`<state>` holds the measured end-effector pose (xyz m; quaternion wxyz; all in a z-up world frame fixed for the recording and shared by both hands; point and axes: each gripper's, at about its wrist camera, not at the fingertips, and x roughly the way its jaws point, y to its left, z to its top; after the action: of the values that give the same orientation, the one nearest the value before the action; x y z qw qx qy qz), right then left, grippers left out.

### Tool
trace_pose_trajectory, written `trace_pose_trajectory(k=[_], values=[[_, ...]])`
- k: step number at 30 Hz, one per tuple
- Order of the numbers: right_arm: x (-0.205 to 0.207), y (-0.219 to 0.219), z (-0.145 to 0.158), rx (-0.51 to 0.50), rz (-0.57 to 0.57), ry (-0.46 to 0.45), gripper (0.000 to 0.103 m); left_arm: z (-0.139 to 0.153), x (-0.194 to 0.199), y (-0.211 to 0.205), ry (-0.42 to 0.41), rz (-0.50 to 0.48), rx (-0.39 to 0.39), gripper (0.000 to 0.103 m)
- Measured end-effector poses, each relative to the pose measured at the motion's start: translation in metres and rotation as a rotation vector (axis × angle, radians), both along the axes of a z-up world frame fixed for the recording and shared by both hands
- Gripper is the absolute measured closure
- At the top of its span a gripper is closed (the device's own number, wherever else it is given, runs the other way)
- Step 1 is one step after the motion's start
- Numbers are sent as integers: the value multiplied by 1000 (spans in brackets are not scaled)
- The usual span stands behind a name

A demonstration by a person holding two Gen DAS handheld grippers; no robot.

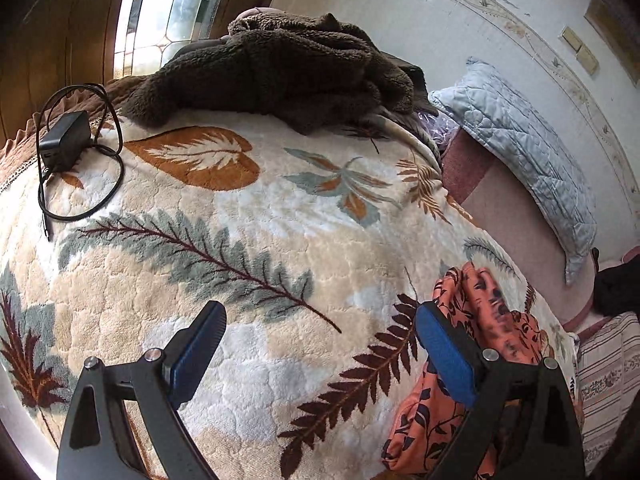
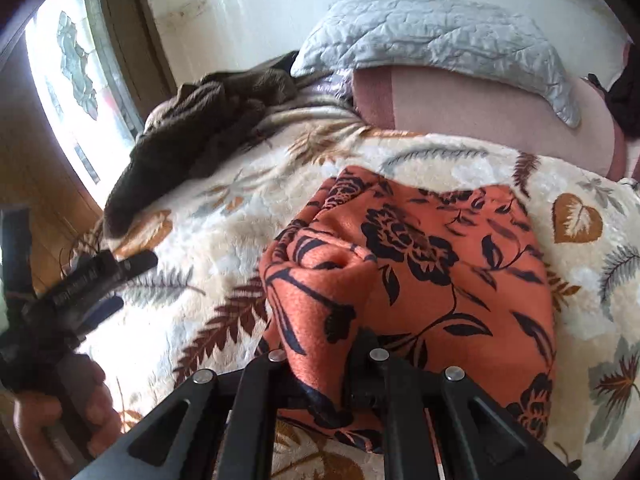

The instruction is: Fold small clothes

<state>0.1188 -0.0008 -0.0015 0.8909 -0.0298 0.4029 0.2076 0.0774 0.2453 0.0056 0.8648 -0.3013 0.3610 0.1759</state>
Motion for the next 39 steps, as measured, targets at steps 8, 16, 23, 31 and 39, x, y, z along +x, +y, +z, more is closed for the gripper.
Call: trace_pose_trajectory(k=[8, 16, 23, 31, 39], values=[[-27, 10, -38, -16, 88, 20, 41, -1, 3, -7, -10, -91, -5, 7], [-76, -54, -23, 164, 3, -1, 39, 11, 7, -65, -72, -347, -33, 12], [-105, -132, -23, 216, -67, 1, 39, -40, 26, -111, 148, -468, -6, 71], [-101, -203, -34, 372, -137, 17, 37, -52, 23, -105, 224, -392, 88, 93], [-91, -234, -46, 569, -163, 70, 22, 20, -12, -116, -16, -305, 176, 29]])
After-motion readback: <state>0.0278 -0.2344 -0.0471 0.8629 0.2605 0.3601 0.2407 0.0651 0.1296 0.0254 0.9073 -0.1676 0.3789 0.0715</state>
